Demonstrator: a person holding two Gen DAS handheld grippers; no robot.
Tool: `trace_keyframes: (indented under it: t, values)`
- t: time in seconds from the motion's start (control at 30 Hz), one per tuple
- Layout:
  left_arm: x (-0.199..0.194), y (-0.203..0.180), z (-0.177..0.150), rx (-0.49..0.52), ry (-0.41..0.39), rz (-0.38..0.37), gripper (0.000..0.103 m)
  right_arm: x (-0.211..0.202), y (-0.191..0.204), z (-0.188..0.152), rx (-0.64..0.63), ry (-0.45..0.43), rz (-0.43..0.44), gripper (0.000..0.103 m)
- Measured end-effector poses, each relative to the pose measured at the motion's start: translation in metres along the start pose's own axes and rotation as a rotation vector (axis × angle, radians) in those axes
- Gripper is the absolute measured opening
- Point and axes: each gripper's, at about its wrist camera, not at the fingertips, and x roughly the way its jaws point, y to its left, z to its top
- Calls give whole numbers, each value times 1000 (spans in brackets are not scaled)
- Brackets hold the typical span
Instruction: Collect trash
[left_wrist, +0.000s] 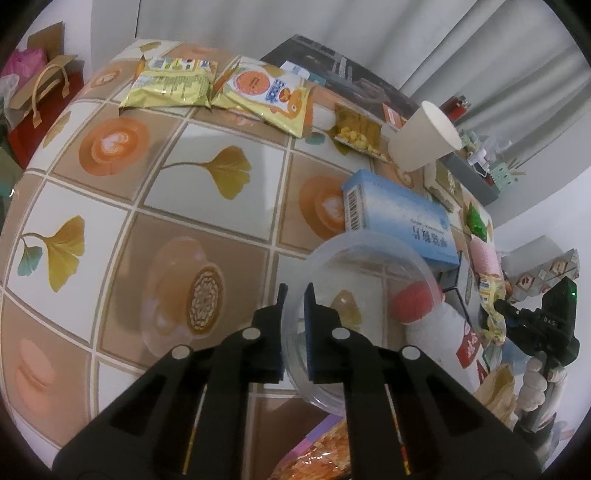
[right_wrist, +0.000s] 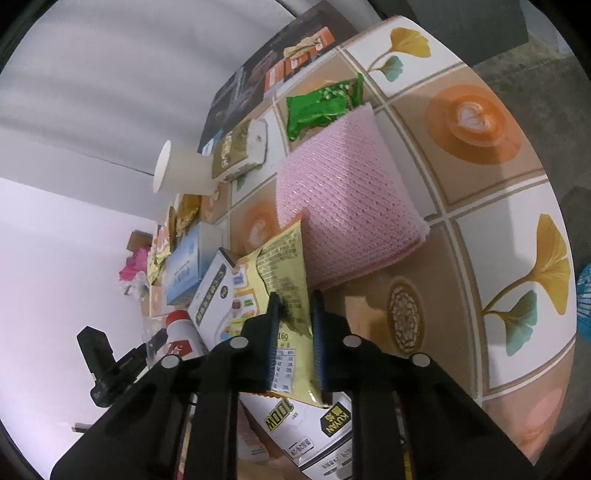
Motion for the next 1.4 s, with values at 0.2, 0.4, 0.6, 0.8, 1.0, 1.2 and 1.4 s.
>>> trace_keyframes:
  t: [0.2, 0.4, 0.6, 0.8, 1.0, 1.2, 1.4]
  values:
    - [-21, -8, 2, 16, -57, -8, 6, -15, 9, 1, -7, -37, 51, 6]
    - [-65, -33, -2, 79, -143, -12, 6, -37, 18, -4, -22, -68, 113, 6]
    - [-112, -79, -13, 179, -211, -42, 6, -78, 22, -18, -51, -119, 162, 6]
    - [-135, -144, -35, 286, -223, -92, 6, -138, 6, -43, -82, -208, 167, 6]
    - [-118, -228, -66, 395, -154, -157, 6, -207, -47, -76, -47, -307, 132, 6]
    - [-65, -336, -113, 544, -28, -227, 6, -275, -124, -112, 45, -420, 18, 6]
    - [9, -442, -183, 687, 126, -293, 6, -315, -221, -152, 224, -485, -151, 6]
